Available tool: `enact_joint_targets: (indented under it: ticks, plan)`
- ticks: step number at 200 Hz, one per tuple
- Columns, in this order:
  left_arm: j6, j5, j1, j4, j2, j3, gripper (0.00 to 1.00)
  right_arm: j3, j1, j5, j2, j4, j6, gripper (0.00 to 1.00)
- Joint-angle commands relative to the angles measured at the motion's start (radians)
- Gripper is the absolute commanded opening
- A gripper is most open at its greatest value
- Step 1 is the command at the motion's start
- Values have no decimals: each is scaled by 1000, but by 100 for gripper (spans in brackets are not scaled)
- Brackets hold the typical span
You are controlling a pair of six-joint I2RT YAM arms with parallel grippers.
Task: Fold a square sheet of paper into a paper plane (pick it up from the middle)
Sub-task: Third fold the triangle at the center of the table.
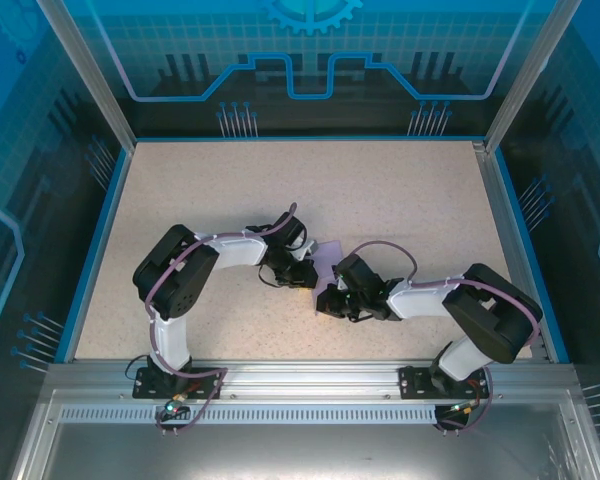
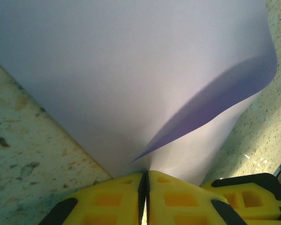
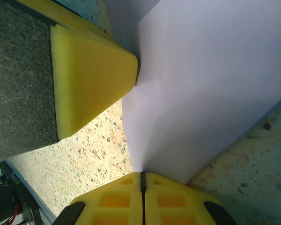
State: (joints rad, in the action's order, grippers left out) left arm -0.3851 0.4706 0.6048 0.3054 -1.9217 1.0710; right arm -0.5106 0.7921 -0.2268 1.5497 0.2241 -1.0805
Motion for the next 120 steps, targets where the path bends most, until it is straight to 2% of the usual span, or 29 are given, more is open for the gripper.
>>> enact_joint_targets:
  ticks: [1,120]
  plan:
    - [20,-115,0,38,-92,-49,13,5,42,-12,25,-55,10,6]
    - [31,-118,-22,36,-112,-51,13,-63,165,66,34,-326,122,4]
